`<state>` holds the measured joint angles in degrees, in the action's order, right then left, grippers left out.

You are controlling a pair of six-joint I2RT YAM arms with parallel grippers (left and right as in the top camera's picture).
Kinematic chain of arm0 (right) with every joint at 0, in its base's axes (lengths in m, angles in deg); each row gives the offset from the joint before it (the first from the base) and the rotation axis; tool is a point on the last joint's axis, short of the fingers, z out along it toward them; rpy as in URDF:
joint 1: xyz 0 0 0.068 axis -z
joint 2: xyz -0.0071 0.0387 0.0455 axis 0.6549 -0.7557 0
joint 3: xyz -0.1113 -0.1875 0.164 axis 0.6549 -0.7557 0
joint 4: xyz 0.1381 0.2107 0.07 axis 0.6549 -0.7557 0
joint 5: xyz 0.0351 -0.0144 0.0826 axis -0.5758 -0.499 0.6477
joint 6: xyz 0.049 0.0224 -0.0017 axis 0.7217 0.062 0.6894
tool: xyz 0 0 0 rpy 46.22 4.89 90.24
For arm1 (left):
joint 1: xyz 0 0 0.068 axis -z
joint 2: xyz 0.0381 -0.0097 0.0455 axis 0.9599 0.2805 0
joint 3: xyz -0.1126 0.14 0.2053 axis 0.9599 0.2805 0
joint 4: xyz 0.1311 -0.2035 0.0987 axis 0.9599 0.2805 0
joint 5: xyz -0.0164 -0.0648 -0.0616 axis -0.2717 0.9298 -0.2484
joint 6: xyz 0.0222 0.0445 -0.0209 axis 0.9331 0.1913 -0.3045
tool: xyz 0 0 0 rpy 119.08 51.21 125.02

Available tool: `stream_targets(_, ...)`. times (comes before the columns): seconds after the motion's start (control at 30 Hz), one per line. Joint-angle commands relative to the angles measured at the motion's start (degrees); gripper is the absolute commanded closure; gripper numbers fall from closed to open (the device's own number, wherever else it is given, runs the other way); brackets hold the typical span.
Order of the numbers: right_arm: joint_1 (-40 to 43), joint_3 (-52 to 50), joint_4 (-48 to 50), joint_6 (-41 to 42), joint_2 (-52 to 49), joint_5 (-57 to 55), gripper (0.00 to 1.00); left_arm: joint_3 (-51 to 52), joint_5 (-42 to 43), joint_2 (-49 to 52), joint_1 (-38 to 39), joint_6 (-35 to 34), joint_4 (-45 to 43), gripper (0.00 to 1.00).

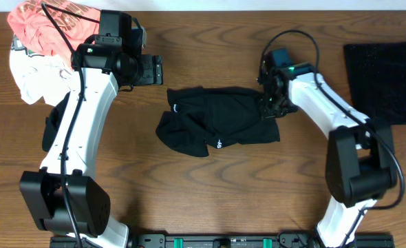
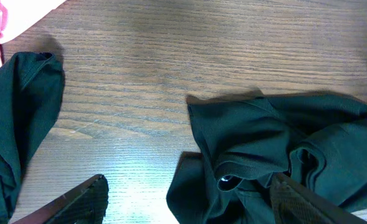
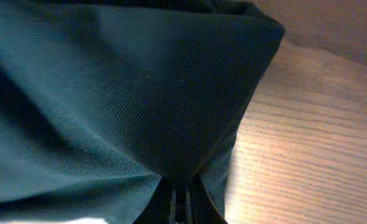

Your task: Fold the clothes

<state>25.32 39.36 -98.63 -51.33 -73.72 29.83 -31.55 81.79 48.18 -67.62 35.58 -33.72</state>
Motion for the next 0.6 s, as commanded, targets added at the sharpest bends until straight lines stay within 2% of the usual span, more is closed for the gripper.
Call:
stream_targets(0.0, 1.0, -0.2, -1.1, -3.7, 3.9, 5.5, 0.99, -0.2, -0.7, 0.0, -0.3, 0.8, 0.1, 0.17)
stream_targets(0.27, 3.9, -0.2, -4.4, -3.7, 6.4, 5.6, 0.99, -0.2, -0.7, 0.0, -0.3, 0.8, 0.1, 0.17)
stream_targets(0.57, 9.0, -0.2, -5.8, -11.5, 6.4, 12.6, 0.99, -0.2, -0.7, 0.0, -0.3, 0.8, 0.1, 0.17)
